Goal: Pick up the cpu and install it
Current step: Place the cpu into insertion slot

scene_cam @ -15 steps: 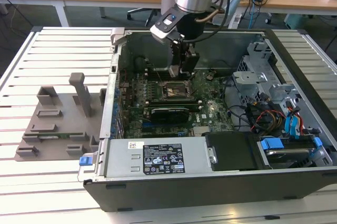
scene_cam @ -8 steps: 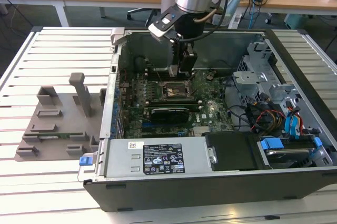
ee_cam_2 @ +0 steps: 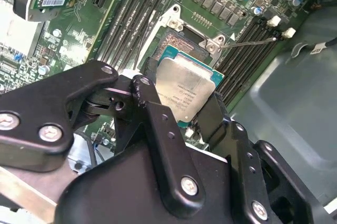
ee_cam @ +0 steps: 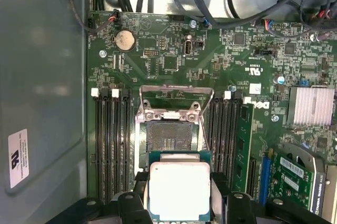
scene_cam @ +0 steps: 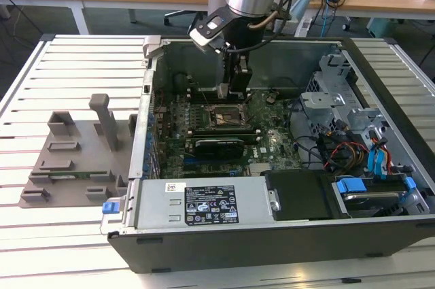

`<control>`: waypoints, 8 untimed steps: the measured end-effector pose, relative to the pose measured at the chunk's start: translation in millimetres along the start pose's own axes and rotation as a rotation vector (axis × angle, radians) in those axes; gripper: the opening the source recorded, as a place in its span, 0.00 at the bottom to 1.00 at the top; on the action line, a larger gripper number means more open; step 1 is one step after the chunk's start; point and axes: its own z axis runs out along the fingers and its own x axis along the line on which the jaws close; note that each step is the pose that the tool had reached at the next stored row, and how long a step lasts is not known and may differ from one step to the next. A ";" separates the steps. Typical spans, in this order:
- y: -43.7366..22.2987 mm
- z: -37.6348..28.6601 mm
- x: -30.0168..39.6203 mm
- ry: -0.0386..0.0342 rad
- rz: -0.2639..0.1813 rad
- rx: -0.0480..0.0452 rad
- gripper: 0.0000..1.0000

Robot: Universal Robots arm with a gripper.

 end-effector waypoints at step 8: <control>0.0 0.0 0.0 0.0043 0.068 0.0035 0.55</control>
